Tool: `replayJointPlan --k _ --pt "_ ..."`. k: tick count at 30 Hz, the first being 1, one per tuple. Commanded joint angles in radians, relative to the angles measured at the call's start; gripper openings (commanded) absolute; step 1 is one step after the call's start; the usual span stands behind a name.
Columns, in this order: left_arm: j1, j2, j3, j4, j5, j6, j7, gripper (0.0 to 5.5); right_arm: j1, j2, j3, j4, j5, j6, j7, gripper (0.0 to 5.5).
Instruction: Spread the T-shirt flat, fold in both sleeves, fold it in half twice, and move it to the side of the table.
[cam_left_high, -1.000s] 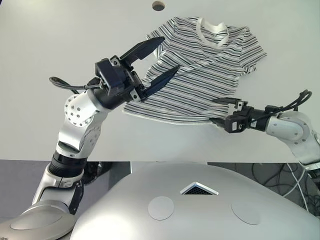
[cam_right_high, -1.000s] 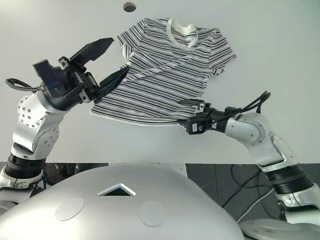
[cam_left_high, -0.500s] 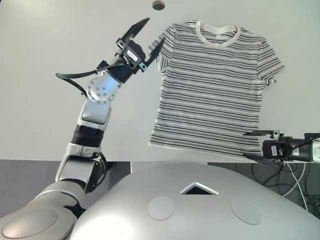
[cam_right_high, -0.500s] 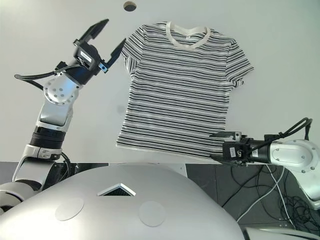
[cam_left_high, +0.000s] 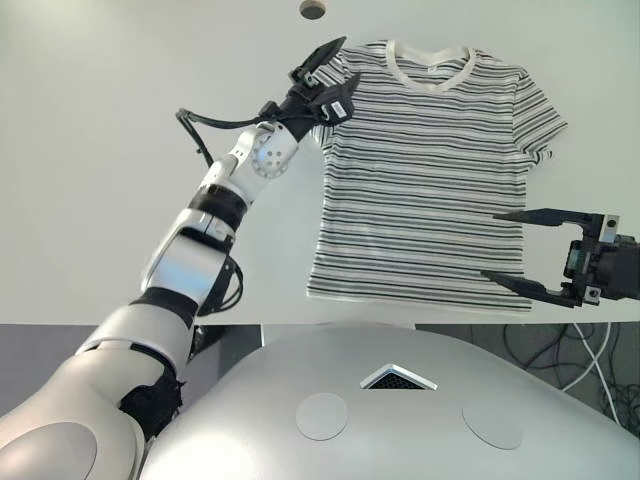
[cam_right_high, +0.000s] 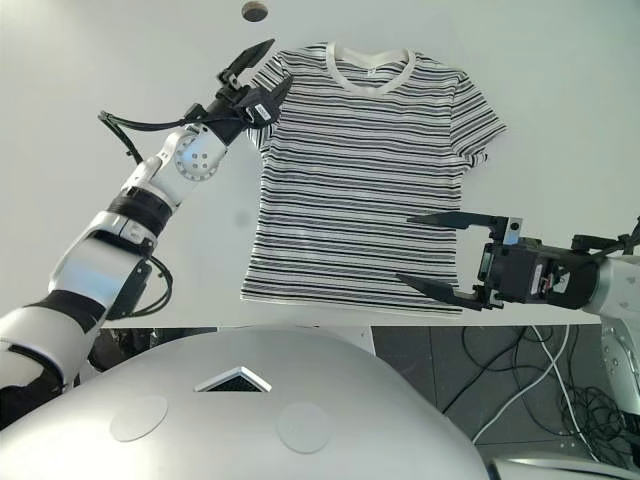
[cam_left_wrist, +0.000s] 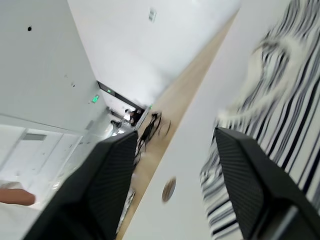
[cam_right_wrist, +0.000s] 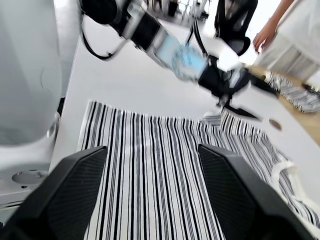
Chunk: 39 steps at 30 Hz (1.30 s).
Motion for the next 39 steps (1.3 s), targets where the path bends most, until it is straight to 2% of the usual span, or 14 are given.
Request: replayJointPlan --k 1,6,11,21,27,31,35,37,39 --pt "-0.084 -0.002 -0.087 0.191 0.105 0.048 0.090 2.85 -0.016 0.051 0.003 -0.019 -0.053 -0.012 0.001 3.41" --pt "-0.075 0.036 -0.220 0.269 0.222 0.023 0.119 2.85 -0.043 0.088 0.007 -0.035 -0.087 0.004 -0.014 3.41" --pt "-0.040 0.137 -0.331 0.243 0.294 -0.084 0.107 2.85 -0.072 0.112 0.008 -0.042 -0.101 0.029 -0.036 3.41" --pt "0.004 0.354 -0.352 0.150 0.280 -0.158 0.103 2.85 -0.063 0.151 0.021 -0.023 -0.159 0.021 -0.045 3.41" --pt "0.013 0.406 -0.349 0.102 0.276 -0.159 0.094 2.85 -0.060 0.158 0.019 -0.023 -0.174 0.017 -0.042 3.41" --pt "0.007 0.418 -0.329 0.062 0.260 -0.180 0.124 2.85 -0.069 0.160 0.024 -0.023 -0.177 0.019 -0.045 3.41" --pt "0.006 0.434 -0.239 -0.028 0.171 -0.285 0.178 2.85 -0.144 0.175 0.039 0.002 -0.185 0.050 -0.104 3.41" --pt "0.030 0.429 -0.130 -0.095 0.000 -0.375 0.142 2.85 -0.224 0.194 0.052 0.050 -0.196 0.117 -0.186 3.41" --pt "0.075 0.422 -0.009 -0.202 -0.269 -0.411 0.062 2.85 -0.311 0.212 0.063 0.106 -0.177 0.252 -0.296 3.41"
